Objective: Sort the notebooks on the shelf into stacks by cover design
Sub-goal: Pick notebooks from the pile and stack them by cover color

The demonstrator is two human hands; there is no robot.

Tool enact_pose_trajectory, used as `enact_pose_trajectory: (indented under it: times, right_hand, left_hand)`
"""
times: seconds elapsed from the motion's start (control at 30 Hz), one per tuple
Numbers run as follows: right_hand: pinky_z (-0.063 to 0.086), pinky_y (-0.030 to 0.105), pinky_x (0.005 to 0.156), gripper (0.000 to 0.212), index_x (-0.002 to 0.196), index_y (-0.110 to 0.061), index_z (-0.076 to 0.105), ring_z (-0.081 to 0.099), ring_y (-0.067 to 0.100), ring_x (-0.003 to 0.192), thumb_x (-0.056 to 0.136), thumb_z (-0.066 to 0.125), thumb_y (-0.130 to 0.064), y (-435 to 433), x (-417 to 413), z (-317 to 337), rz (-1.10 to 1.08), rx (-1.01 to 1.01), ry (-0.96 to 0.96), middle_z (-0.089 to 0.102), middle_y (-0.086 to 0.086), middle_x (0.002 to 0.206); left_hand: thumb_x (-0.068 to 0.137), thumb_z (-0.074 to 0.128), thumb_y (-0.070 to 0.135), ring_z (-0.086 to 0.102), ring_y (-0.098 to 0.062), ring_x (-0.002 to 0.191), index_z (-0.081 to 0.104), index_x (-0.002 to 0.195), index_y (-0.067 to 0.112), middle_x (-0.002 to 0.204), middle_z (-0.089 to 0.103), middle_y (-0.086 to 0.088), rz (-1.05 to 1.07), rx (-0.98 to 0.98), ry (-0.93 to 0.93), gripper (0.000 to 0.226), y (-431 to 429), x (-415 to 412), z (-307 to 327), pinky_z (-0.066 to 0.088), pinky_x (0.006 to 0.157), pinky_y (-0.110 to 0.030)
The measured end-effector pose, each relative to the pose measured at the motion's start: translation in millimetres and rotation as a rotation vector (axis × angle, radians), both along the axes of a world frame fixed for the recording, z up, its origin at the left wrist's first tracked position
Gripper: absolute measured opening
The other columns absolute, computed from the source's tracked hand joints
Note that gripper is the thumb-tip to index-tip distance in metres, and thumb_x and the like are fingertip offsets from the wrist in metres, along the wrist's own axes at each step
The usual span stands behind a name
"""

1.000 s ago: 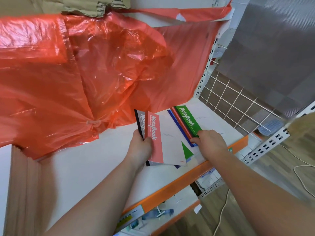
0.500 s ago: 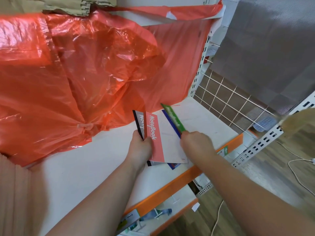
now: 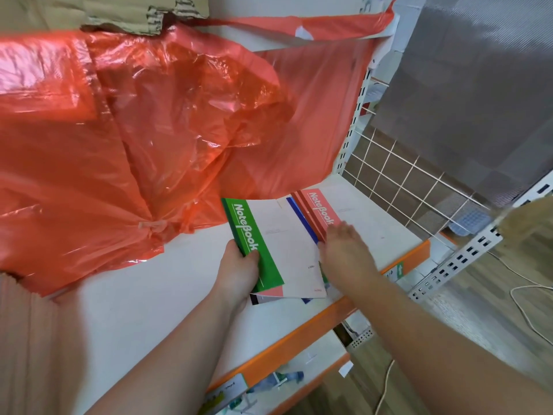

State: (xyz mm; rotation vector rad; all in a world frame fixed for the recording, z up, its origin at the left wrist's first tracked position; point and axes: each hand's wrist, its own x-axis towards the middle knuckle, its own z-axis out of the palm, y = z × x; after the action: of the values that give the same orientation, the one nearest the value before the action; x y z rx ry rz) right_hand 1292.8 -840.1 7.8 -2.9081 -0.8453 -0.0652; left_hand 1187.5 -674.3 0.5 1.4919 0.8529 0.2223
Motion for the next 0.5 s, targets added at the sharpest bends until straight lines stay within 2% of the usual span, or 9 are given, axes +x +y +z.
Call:
enact_pose_trajectory:
  times: [0.07, 0.13, 0.23, 0.37, 0.43, 0.5]
  right_hand:
    - [0.051, 0.039, 0.089, 0.032, 0.117, -0.008, 0.053, 0.056, 0.025, 0.105, 0.1, 0.044, -0.034, -9, 13, -9, -0.116, -0.011, 0.078, 0.058, 0.012, 0.116]
    - [0.054, 0.038, 0.082, 0.026, 0.109, -0.009, 0.056, 0.06, 0.023, 0.094, 0.099, 0.048, -0.032, -12, 17, -12, -0.136, 0.001, 0.134, 0.062, 0.01, 0.107]
    - [0.051, 0.035, 0.082, 0.02, 0.114, -0.007, 0.053, 0.062, 0.025, 0.097, 0.097, 0.049, -0.016, -11, 10, -1, -0.104, -0.118, 0.134, 0.063, 0.009, 0.11]
    - [0.047, 0.034, 0.071, 0.024, 0.119, -0.004, 0.049, 0.065, 0.03, 0.094, 0.096, 0.045, -0.009, 6, -5, 22, -0.005, -0.206, 0.052, 0.065, 0.011, 0.108]
    - [0.043, 0.034, 0.059, 0.023, 0.112, -0.002, 0.056, 0.068, 0.03, 0.079, 0.09, 0.052, -0.005, 23, -23, 24, 0.13, -0.159, -0.046, 0.069, 0.012, 0.091]
    - [0.034, 0.027, 0.04, 0.019, 0.082, -0.008, 0.065, 0.059, 0.023, 0.044, 0.068, 0.077, -0.009, 37, -47, 19, 0.294, -0.145, -0.106, 0.061, 0.004, 0.057]
  left_hand:
    - [0.098, 0.046, 0.005, 0.065, -0.013, 0.092, 0.051, 0.117, 0.015, 0.109, 0.065, 0.002, -0.004, 0.021, 0.005, 0.023, 0, -1, 1, 0.05, 0.064, -0.024]
    - [0.098, 0.045, 0.005, 0.064, -0.011, 0.091, 0.05, 0.12, 0.015, 0.111, 0.064, 0.002, -0.014, 0.037, 0.013, 0.024, 3, -2, 1, 0.047, 0.061, -0.021]
    - [0.098, 0.045, 0.007, 0.067, -0.017, 0.096, 0.05, 0.121, 0.014, 0.116, 0.066, -0.001, -0.028, 0.031, 0.019, 0.025, 4, -2, 1, 0.051, 0.065, -0.027]
    - [0.099, 0.045, 0.008, 0.066, -0.016, 0.093, 0.05, 0.118, 0.016, 0.112, 0.066, 0.001, -0.023, 0.026, 0.015, 0.022, 4, -3, 4, 0.049, 0.061, -0.024]
    - [0.101, 0.044, 0.01, 0.068, -0.016, 0.09, 0.052, 0.117, 0.015, 0.11, 0.068, -0.001, -0.007, -0.009, -0.01, 0.019, 3, -3, 3, 0.049, 0.058, -0.022]
    - [0.105, 0.043, 0.023, 0.07, -0.021, 0.091, 0.054, 0.118, 0.013, 0.11, 0.07, -0.006, 0.027, -0.079, -0.059, 0.02, 0, -3, 6, 0.053, 0.059, -0.026]
